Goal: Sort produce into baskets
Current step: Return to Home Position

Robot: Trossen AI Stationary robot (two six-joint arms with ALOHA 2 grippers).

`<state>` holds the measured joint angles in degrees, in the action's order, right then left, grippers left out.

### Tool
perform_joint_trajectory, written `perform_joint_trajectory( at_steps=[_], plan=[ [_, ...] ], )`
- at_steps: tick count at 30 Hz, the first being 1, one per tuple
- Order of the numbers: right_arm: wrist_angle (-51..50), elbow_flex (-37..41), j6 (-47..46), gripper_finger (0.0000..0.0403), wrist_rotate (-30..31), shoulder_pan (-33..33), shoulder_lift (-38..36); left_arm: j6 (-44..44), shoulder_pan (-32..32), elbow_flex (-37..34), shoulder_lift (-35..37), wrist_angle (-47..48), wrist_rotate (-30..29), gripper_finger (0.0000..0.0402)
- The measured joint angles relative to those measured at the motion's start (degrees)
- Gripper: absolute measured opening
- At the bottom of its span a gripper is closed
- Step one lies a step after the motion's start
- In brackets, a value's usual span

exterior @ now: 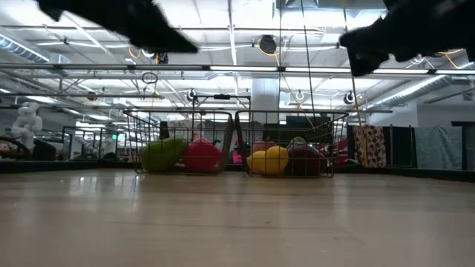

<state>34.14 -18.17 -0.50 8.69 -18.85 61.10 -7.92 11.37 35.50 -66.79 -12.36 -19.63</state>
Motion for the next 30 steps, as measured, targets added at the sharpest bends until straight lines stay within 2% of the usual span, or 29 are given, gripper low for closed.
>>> perform_joint_trajectory(
  at_steps=[3,5,8,12,19,30],
  plan=[
    [1.1,4.6,-1.8,0.0001,-0.1,0.0,-2.5,1.0,-0.6,-3.6,6.9,3.1,-0.4,0.0024],
    [7.0,8.3,-2.6,0.0001,0.0,0.3,-4.1,1.8,-0.9,-6.8,12.6,2.4,-0.4,0.0024],
    [12.7,12.9,-2.9,0.0,-0.2,0.9,-7.0,5.6,-0.9,-12.2,19.7,0.0,-0.3,0.0024],
    [13.3,16.6,-3.5,0.0,-0.4,2.0,-10.5,10.2,-0.5,-19.5,26.0,-4.6,-0.1,0.0024],
    [8.9,17.4,-5.3,0.0,-3.1,3.1,-13.5,14.8,-0.3,-27.0,28.3,-9.5,3.0,0.0024],
    [10.7,17.4,-7.2,0.0,-4.1,3.0,-15.3,13.4,-0.3,-34.2,28.4,-17.5,8.1,0.0024]
  ],
)
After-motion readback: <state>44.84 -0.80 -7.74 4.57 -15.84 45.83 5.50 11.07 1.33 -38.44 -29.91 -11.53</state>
